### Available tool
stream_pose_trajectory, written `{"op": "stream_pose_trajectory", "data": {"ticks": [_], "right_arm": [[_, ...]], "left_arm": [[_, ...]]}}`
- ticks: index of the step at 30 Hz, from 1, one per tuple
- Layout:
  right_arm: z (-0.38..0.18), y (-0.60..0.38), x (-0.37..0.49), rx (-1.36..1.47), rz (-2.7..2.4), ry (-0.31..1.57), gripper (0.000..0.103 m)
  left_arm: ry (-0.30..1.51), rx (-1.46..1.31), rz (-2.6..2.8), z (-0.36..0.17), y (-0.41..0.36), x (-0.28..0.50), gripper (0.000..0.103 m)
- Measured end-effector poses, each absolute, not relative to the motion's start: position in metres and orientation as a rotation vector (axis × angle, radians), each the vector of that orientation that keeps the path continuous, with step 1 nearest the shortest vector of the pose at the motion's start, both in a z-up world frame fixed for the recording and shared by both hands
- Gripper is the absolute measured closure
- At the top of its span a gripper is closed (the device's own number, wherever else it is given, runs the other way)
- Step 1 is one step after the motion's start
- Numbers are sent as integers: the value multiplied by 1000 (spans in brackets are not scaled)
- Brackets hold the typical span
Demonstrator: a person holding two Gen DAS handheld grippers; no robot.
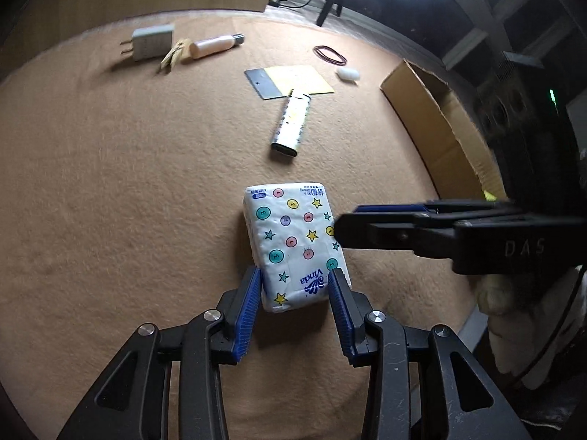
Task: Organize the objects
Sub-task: 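Grasp the tissue pack with the right tool while the left tool releases it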
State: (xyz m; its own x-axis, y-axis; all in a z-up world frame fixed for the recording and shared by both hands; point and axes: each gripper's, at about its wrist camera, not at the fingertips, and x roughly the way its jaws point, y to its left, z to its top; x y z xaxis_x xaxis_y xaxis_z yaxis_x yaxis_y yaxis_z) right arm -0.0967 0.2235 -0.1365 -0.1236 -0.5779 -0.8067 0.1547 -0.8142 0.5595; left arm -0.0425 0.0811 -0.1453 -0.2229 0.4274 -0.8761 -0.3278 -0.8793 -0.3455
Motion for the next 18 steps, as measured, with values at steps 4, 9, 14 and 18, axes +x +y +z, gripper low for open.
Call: {"op": "stream_pose_trajectory", "data": {"ticks": [4, 9, 14, 18], "right_arm": [[-136, 216, -99, 1673, -1990, -434, 66], [-140, 213, -100, 1698, -1980, -433, 65], [-140, 211, -98, 1696, -1968, -437, 65], [-140, 205, -97, 1695, -1947, -429, 65]], "left_arm": [[-103, -1600, 2184, -144, 85, -48, 41], [-88, -1648, 2155, -150, 85, -57, 31], [-113, -1659, 2133, -153, 82, -58, 30], [-143, -1651, 2120, -153, 82, -57, 36]]}}
